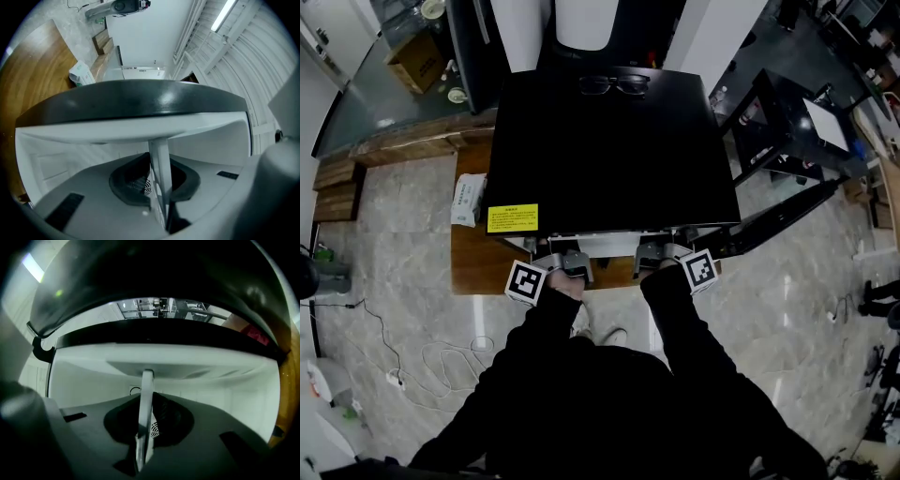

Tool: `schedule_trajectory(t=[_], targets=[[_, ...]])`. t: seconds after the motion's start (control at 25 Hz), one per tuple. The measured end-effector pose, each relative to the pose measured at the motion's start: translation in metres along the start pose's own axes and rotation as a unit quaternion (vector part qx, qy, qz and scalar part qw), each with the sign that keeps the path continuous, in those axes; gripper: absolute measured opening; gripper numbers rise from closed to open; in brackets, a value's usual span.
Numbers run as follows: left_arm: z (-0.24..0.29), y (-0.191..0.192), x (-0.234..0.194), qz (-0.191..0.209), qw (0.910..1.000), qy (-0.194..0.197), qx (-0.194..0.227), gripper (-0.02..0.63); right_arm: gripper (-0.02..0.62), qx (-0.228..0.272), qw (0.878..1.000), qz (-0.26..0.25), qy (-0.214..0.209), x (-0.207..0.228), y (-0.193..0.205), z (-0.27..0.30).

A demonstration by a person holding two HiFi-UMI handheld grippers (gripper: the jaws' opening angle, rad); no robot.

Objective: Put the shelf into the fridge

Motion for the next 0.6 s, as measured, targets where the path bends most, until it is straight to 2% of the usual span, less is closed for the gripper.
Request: schedule_trajectory(t=[0.6], targets=[[0.029, 0.002, 0.002, 0.009, 0.9999, 0.001, 0.013, 0.041, 0.025, 0.008, 1.000, 0.005, -0.015, 0.007, 0.003, 0.029]])
Point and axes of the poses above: the fingertips, and each gripper's own axes: z forward along the fingers, x to its right, y out of its underside, the point moved 9 cm from there along -z, backward along the fingers, and after that the axes turned 12 degrees about -y, right-handed, at the moved point
